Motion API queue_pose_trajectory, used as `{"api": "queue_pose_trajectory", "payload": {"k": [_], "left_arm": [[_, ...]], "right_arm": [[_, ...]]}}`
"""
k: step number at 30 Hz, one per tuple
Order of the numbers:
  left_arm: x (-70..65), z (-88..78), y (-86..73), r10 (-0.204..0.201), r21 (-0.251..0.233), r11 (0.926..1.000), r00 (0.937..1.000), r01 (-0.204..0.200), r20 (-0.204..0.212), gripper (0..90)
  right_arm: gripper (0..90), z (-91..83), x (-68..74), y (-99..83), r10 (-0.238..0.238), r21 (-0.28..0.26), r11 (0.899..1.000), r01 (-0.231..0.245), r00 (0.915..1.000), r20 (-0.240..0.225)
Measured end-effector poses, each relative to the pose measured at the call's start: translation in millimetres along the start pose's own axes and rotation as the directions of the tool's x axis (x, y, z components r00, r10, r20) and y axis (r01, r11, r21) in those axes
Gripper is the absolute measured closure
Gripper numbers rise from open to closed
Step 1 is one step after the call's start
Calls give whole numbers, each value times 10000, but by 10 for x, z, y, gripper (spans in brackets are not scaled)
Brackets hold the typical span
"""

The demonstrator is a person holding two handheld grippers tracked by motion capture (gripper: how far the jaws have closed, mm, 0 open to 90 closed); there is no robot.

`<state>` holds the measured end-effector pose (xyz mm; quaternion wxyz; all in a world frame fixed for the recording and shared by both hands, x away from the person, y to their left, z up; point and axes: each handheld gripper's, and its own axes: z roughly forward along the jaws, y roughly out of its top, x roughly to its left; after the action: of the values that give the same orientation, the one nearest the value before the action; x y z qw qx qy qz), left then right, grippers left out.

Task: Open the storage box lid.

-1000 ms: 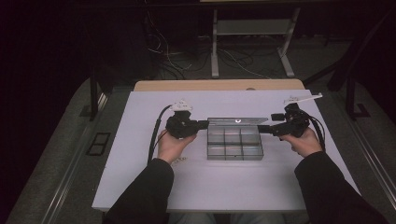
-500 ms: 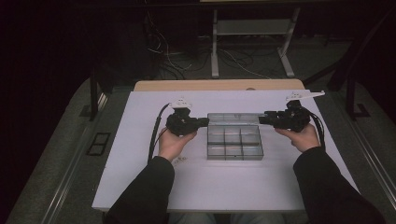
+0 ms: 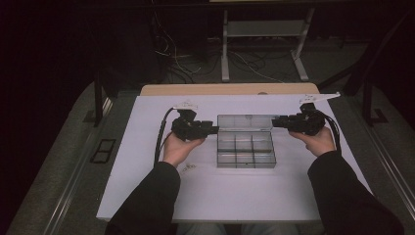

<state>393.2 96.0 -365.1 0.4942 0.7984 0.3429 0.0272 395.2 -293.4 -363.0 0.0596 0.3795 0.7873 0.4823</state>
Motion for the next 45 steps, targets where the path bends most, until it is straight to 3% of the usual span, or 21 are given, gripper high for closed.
{"api": "queue_pose_trajectory", "payload": {"k": [7,13,20,28,36,40,45], "left_arm": [[70,41,128,-268,-562,9980,9982,299,540,515],[69,123,266,284,-769,9968,9955,-215,901,520],[102,156,327,716,-901,9937,9961,-668,520,678],[140,186,324,986,-1224,9878,9951,-965,110,726],[202,246,318,770,-1660,9828,9967,-804,-264,757],[255,273,308,538,-1851,9811,9984,-558,-158,762],[321,322,274,120,-1800,9836,9999,-107,65,694]], "right_arm": [[693,11,-39,32,98,21,10000,-97,9999,-111],[698,21,-65,92,1,143,9999,0,9999,-106],[680,34,-81,145,-51,69,10000,51,9999,-111],[679,64,-97,221,-153,-272,9995,147,9997,-194],[699,170,-205,203,75,-632,9980,-89,9997,-220],[710,195,-244,202,62,-790,9968,-83,9996,-276],[719,209,-272,197,120,-908,9958,-146,9995,-286]]}}
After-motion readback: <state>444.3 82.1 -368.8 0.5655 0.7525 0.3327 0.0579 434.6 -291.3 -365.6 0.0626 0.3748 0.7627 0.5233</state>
